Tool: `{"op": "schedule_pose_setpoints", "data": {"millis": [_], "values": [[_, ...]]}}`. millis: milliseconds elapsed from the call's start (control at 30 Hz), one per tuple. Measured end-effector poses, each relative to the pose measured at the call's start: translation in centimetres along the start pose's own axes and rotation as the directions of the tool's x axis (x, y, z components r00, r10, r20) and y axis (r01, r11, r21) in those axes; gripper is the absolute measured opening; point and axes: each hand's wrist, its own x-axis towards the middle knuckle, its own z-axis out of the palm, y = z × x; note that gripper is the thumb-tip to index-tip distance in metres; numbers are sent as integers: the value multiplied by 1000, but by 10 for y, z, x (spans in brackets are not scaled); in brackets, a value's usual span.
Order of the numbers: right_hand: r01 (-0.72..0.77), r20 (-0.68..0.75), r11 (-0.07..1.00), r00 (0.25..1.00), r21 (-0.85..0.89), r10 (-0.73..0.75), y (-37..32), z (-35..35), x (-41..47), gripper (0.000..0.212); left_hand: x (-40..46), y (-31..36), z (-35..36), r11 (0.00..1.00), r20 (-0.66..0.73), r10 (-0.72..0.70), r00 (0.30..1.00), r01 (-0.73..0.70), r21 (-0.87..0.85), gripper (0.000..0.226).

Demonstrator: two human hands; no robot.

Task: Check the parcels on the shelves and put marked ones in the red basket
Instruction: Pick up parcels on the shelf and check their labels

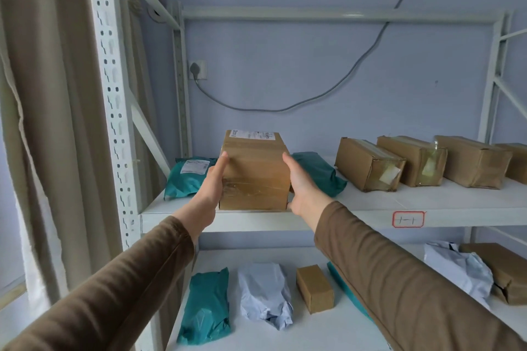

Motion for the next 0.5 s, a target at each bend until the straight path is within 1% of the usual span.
{"op": "schedule_pose_setpoints", "data": {"millis": [33, 67, 100, 167, 267, 333, 433, 500], "values": [[1, -6, 1000, 1000, -14, -1, 3, 2, 8, 101, 10, -1, 0, 1000, -21, -13, 1000, 12, -13, 77], [0, -15, 1000, 1000, -30, 0, 5, 4, 15, 99, 20, -3, 0, 1000, -40, -29, 999, 28, -11, 69], [0, -22, 999, 1000, -38, -1, 7, 6, 21, 97, 28, -5, 1, 999, -45, -47, 998, 47, -10, 69], [4, -30, 999, 1000, -43, -5, 8, 8, 30, 90, 47, -8, 2, 998, -49, -67, 997, 67, 7, 76], [2, -55, 998, 998, -58, -5, 8, 8, 47, 77, 75, -13, 2, 996, -49, -81, 996, 82, 36, 66], [14, -52, 998, 998, -69, -18, 7, 8, 57, 72, 93, -17, 3, 996, -52, -75, 996, 78, 49, 68], [46, -30, 997, 998, -57, -48, 7, 11, 74, 71, 115, -18, 5, 994, -69, -49, 996, 55, 95, 65], [74, -27, 995, 997, -72, -76, 12, 9, 92, 77, 119, -15, 8, 991, -80, -49, 996, 59, 122, 62]]}}
